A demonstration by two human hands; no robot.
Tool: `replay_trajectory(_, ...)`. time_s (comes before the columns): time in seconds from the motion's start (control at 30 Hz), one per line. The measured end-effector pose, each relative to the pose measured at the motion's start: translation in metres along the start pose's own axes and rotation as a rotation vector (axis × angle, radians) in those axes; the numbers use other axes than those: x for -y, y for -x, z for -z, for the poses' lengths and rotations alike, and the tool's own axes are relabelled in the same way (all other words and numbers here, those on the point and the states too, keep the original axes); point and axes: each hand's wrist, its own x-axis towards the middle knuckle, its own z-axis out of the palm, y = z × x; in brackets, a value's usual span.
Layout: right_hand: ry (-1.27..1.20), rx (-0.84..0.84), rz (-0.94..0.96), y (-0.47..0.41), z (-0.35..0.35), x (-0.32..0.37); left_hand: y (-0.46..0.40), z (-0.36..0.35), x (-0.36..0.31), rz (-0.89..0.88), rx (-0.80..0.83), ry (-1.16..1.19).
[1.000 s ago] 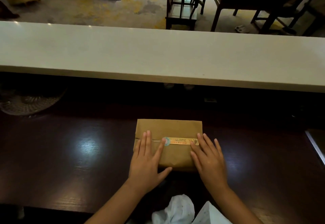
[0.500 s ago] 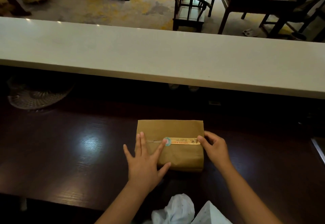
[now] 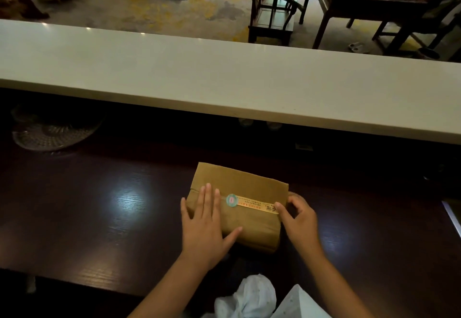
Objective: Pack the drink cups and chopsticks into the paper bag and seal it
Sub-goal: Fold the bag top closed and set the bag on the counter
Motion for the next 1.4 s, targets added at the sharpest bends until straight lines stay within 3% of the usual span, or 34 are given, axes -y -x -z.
replay_trajectory(0.1, 0.249, -0.005, 0.19, 0.014, -0.01, -0.001, -0.002, 0.002, -0.011, 0.086, 0.006, 0.073)
replay_trajectory(0.2, 0.324, -0.005, 0.371, 0.021, -0.013, -0.004, -0.002, 0.005, -0.019, 0.071, 0.023, 0.115)
replay_trajectory(0.27, 0.312, -0.021, 0.34, 0.023, -0.014, -0.005, 0.007, 0.005, -0.03, 0.043, 0.015, 0.192)
replay_trajectory(0.4, 0.147, 0.021, 0.045, 0.018, -0.009, 0.011, 0.028, 0.001, -0.054, -0.066, 0.088, 0.36)
replay_trajectory(0.5, -0.067, 0.085, -0.102, 0.01, -0.006, 0.028, 0.024, 0.009, -0.056, -0.053, 0.067, 0.446)
replay_trajectory(0.6, -0.194, 0.117, -0.128, 0.009, -0.008, 0.046, 0.017, 0.019, -0.058, 0.041, 0.043, 0.714)
replay_trajectory(0.77, -0.239, 0.105, -0.076, 0.019, -0.021, 0.069, 0.012, 0.049, -0.057, 0.105, 0.075, 1.131)
replay_trajectory(0.87, -0.273, 0.186, -0.026, 0.022, -0.026, 0.078, 0.013, 0.06, -0.045, 0.153, 0.017, 1.169)
replay_trajectory(1.1, -0.169, 0.607, 0.186, 0.035, -0.039, 0.071, 0.036, 0.063, 0.011, 0.25, -0.153, 1.185)
replay_trajectory(1.27, -0.067, 0.661, 0.233, 0.033, -0.061, 0.075, 0.032, 0.062, 0.042, 0.387, -0.152, 1.394)
replay_trajectory(1.4, -0.011, 0.663, 0.297, 0.018, -0.07, 0.081, 0.019, 0.064, 0.06, 0.373, -0.143, 1.461)
